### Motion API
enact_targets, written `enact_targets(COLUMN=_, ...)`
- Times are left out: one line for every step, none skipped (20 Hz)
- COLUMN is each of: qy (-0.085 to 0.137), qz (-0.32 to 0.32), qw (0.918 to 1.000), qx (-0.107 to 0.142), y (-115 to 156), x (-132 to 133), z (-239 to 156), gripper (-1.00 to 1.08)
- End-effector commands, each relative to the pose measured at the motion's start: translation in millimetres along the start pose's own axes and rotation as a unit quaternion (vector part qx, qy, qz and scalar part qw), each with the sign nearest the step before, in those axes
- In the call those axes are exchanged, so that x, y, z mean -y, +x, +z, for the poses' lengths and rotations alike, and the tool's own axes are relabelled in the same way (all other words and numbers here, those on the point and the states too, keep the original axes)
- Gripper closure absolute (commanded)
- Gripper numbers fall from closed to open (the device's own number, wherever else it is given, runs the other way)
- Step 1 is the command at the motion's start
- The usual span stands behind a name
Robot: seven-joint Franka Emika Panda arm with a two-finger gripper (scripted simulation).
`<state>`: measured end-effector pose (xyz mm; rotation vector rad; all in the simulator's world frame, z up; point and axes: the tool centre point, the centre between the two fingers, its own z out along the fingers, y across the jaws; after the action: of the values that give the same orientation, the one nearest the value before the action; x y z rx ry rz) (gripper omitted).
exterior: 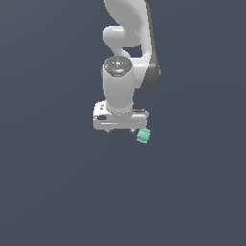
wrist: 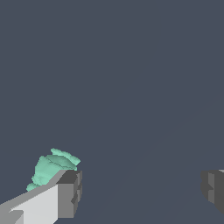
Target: Pick up the object and move it to a goal position.
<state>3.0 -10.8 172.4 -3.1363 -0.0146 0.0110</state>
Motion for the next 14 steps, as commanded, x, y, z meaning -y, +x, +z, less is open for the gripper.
enact_targets(qy=0.000, qz=0.000, qw=1.0000, qx=0.000, y=0, x=0, z=0, gripper=-0.92)
enact_targets(qy=0.000, qz=0.000, qw=1.0000, qx=0.000, y=0, x=0, z=0, gripper=-0.92)
enact_targets(qy=0.000, qz=0.002, qw=1.0000, qx=0.000, y=0, x=0, z=1, gripper=-0.92)
enact_targets(qy=0.001, qz=0.004, qw=1.0000, qx=0.000, y=0, x=-1, z=2, gripper=-0.92)
enact_targets(qy=0.002, qz=0.007, qw=1.0000, qx=0.001, y=0, x=-1, z=3, gripper=-0.92)
enact_targets(qy=0.003, qz=0.012, qw=0.9999, qx=0.001, y=0, x=-2, z=5, gripper=-0.92)
enact_targets(qy=0.004, qz=0.016, qw=0.9999, qx=0.001, y=0, x=-3, z=7, gripper=-0.92)
enact_targets(qy=0.005, qz=0.020, qw=0.9998, qx=0.002, y=0, x=-4, z=8, gripper=-0.92)
enact_targets(qy=0.006, qz=0.023, qw=0.9997, qx=0.002, y=0, x=-5, z=9, gripper=-0.92)
enact_targets(qy=0.007, qz=0.025, qw=0.9997, qx=0.002, y=0, x=-6, z=10, gripper=-0.92)
enact_targets(qy=0.007, qz=0.026, qw=0.9996, qx=0.003, y=0, x=-6, z=11, gripper=-0.92)
enact_targets(qy=0.007, qz=0.027, qw=0.9996, qx=0.003, y=0, x=-7, z=11, gripper=-0.92)
enact_targets(qy=0.007, qz=0.026, qw=0.9996, qx=0.003, y=0, x=-7, z=11, gripper=-0.92)
enact_targets(qy=0.007, qz=0.026, qw=0.9996, qx=0.003, y=0, x=-7, z=11, gripper=-0.92)
